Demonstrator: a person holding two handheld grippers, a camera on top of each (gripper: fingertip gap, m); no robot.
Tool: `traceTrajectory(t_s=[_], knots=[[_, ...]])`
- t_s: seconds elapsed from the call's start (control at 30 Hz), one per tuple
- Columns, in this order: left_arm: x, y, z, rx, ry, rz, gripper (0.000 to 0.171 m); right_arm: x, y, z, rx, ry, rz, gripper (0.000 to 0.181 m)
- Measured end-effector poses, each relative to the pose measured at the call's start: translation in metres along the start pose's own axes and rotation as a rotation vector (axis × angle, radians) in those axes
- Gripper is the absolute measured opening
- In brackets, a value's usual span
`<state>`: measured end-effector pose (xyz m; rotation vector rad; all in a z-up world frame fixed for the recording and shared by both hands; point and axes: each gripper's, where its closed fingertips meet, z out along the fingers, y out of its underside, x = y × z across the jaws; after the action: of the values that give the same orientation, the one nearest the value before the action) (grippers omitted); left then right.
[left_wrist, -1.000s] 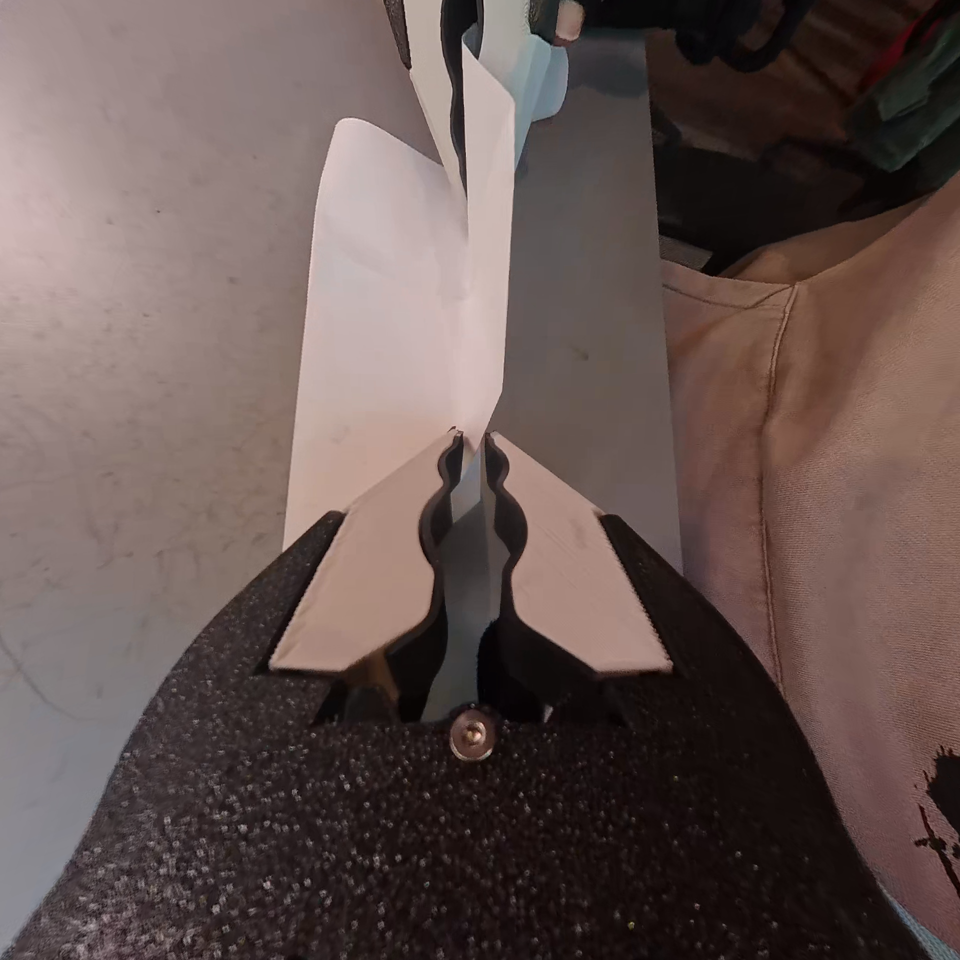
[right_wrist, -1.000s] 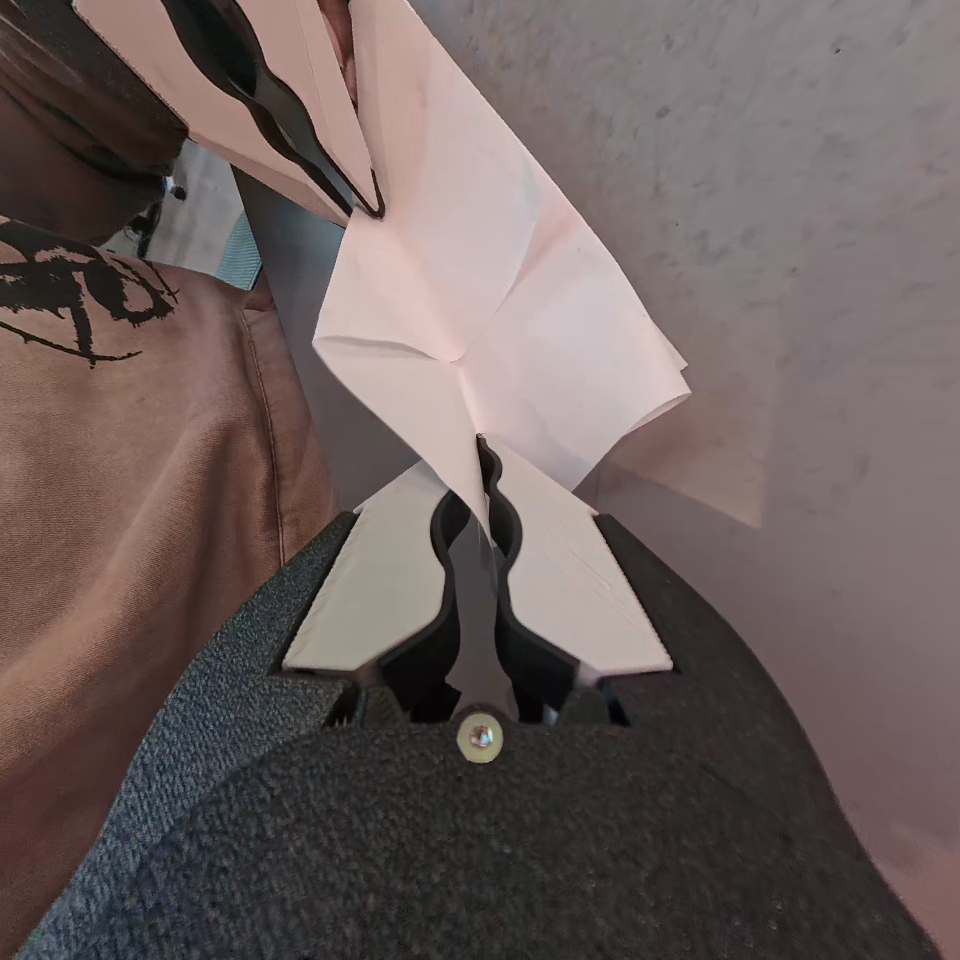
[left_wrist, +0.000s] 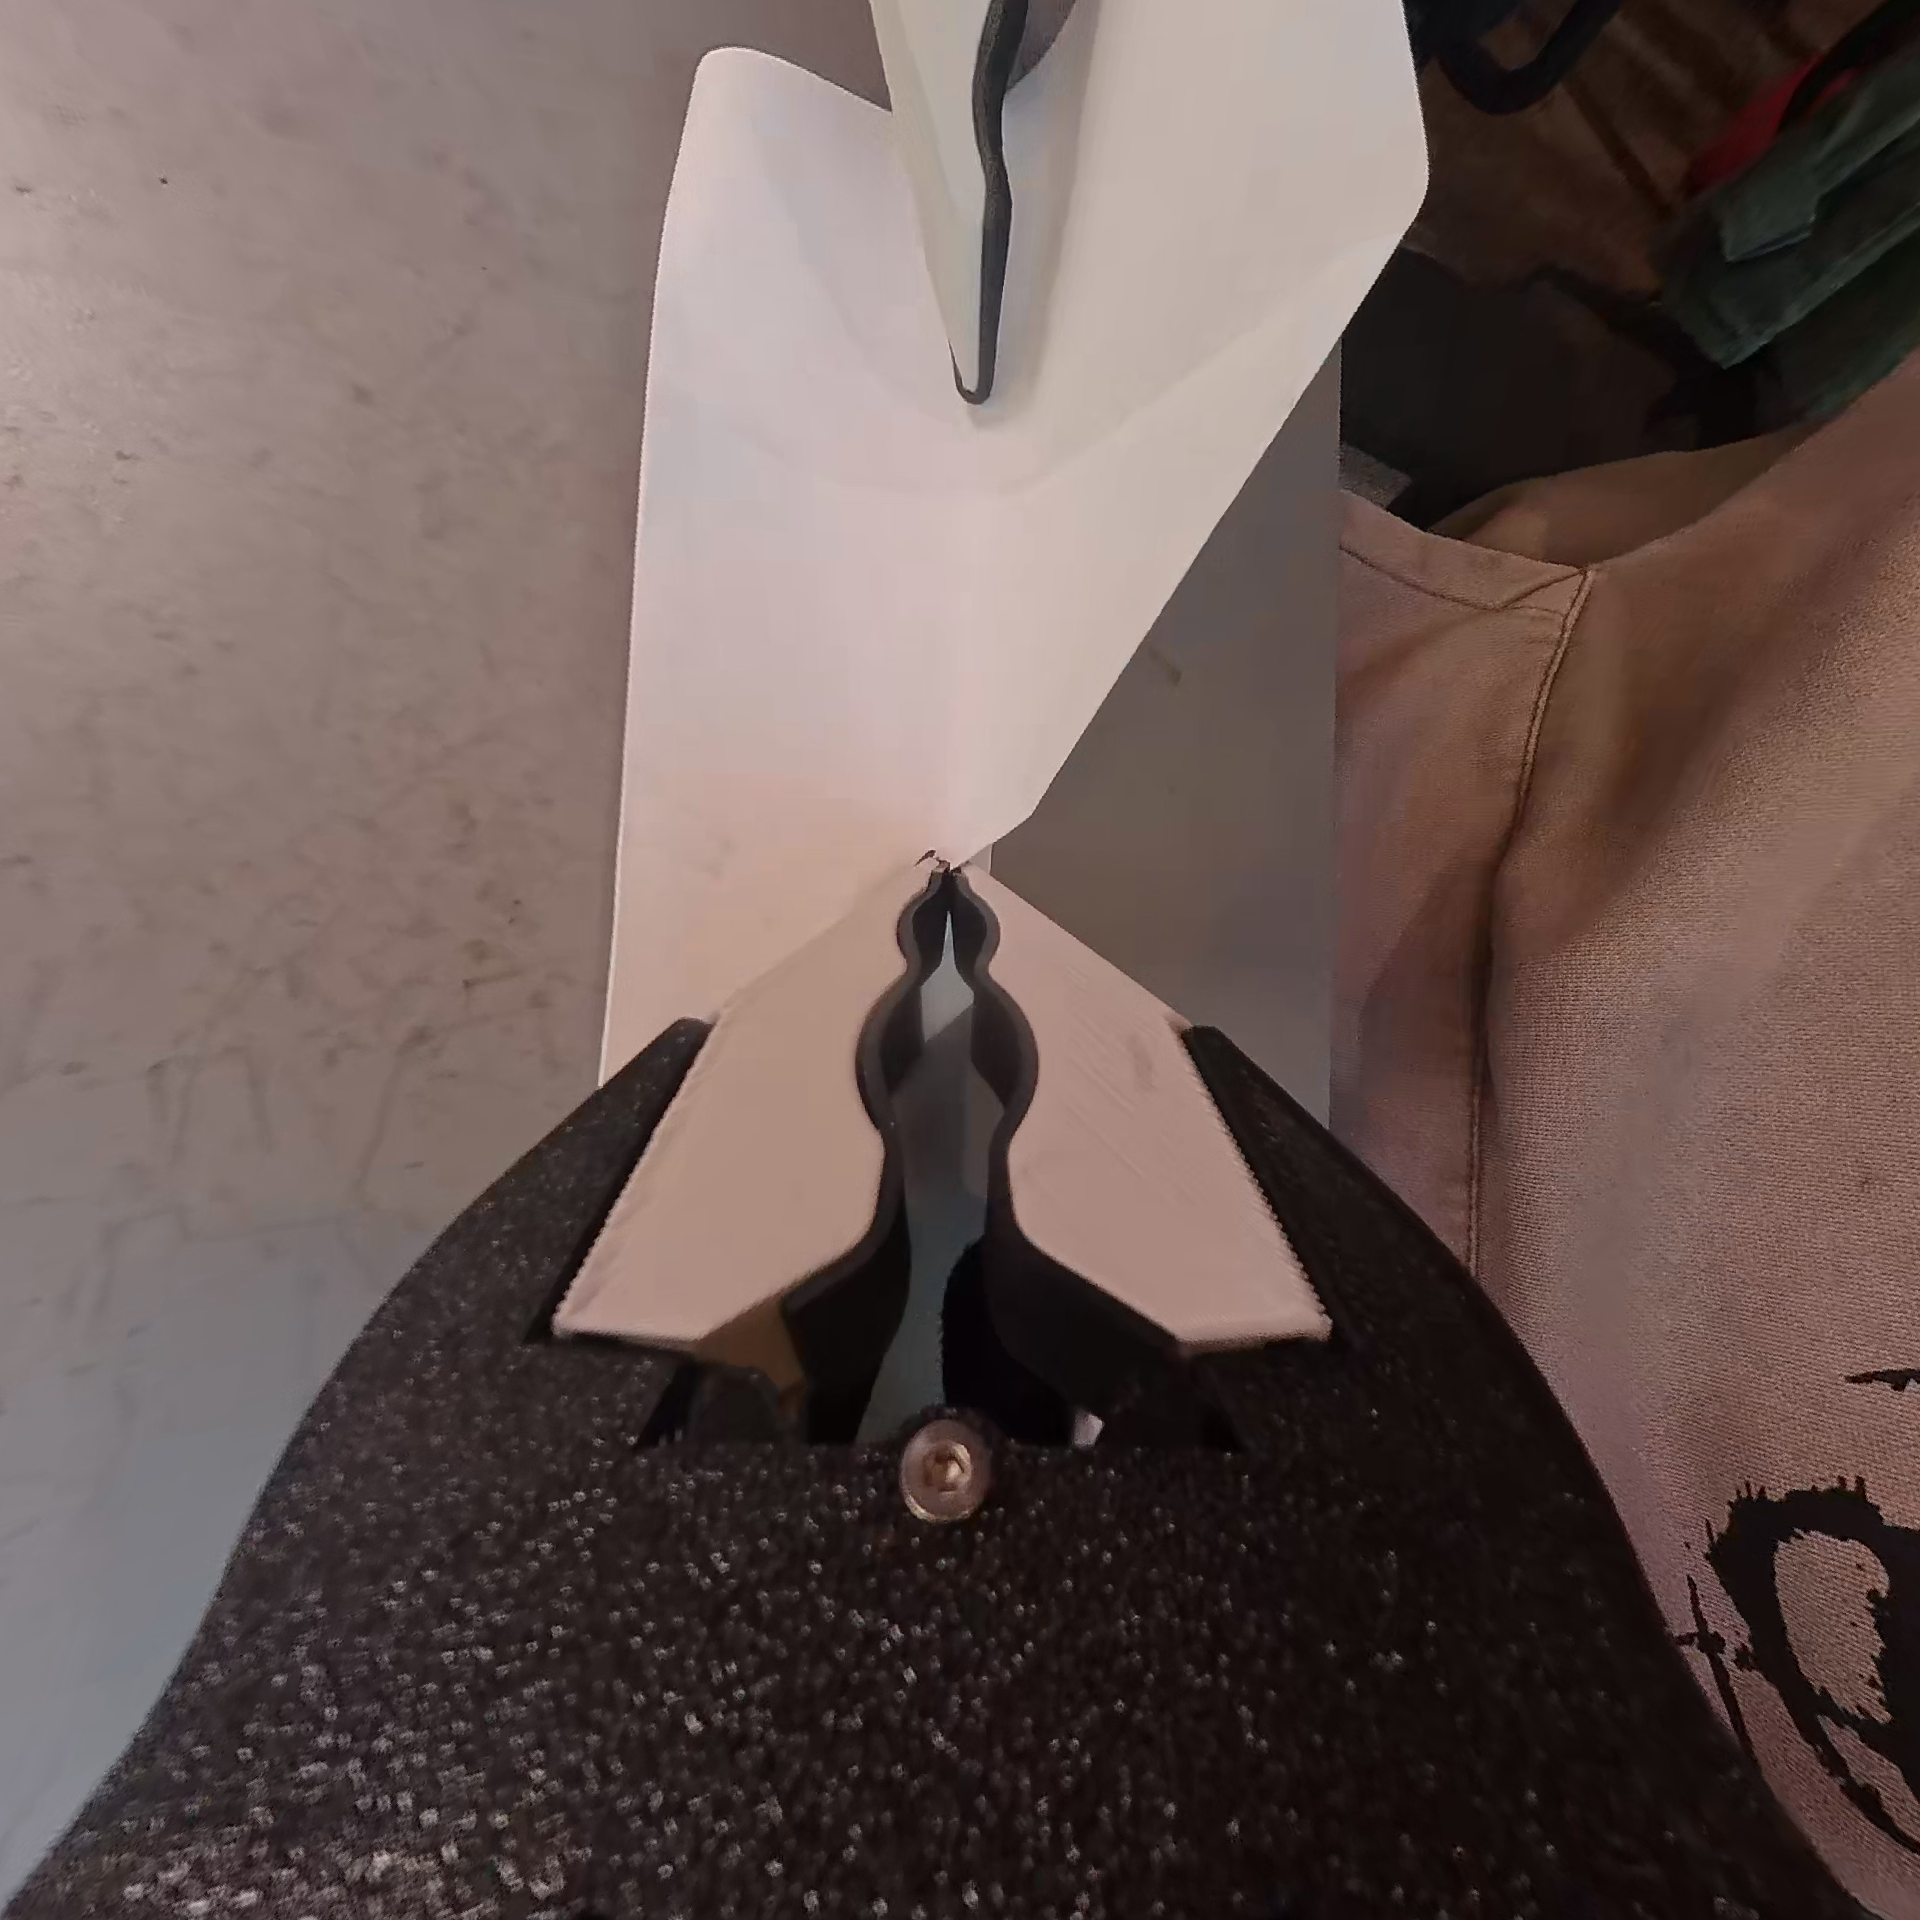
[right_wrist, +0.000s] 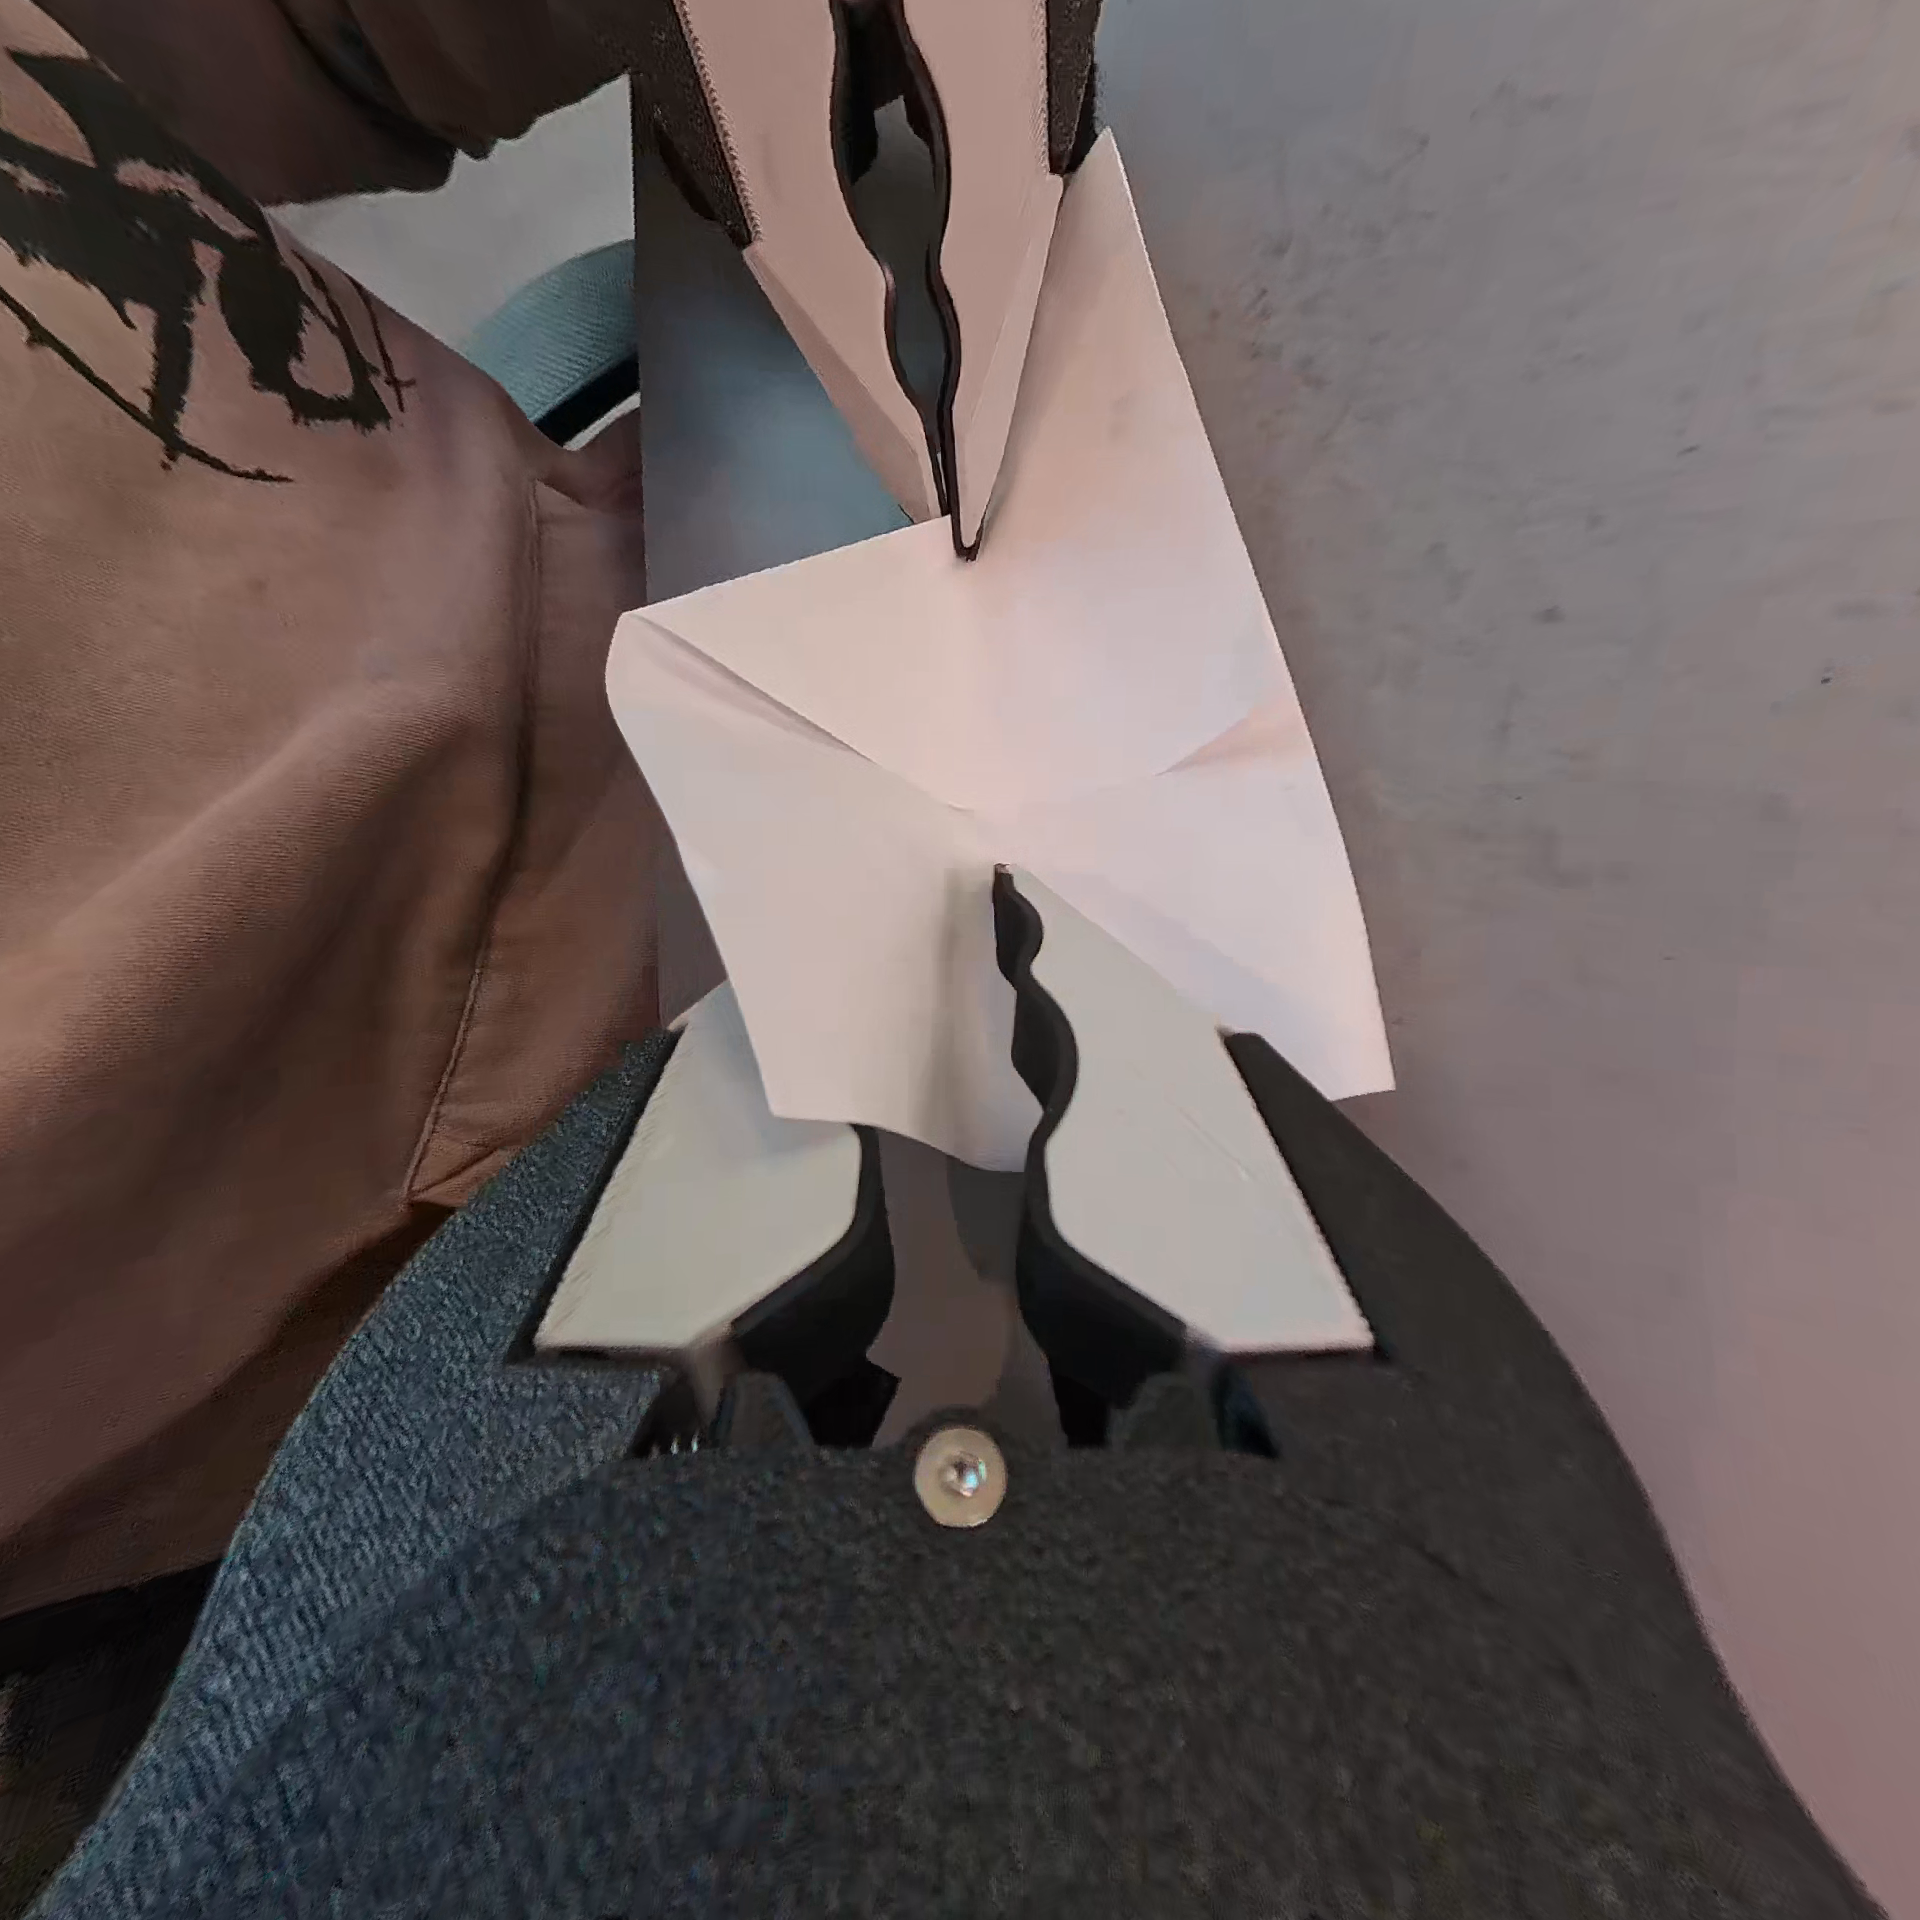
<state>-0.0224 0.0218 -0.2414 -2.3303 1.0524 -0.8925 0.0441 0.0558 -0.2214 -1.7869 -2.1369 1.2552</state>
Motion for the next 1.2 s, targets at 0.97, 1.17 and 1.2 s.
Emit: traceTrajectory(t_s=[0.97, 1.17, 1.2], knots=[[0.004, 0.003, 0.0, -0.025, -0.079, 0.065, 0.0, 0.005, 0.012, 0.015, -0.067, -0.084, 0.367, 0.0], [0.005, 0.003, 0.001, -0.045, -0.009, -0.02, 0.0, 0.004, 0.014, 0.011, -0.056, -0.081, 0.35, 0.0], [0.005, 0.003, 0.001, -0.046, -0.009, -0.02, 0.0, 0.003, 0.015, 0.009, -0.055, -0.072, 0.333, 0.001]])
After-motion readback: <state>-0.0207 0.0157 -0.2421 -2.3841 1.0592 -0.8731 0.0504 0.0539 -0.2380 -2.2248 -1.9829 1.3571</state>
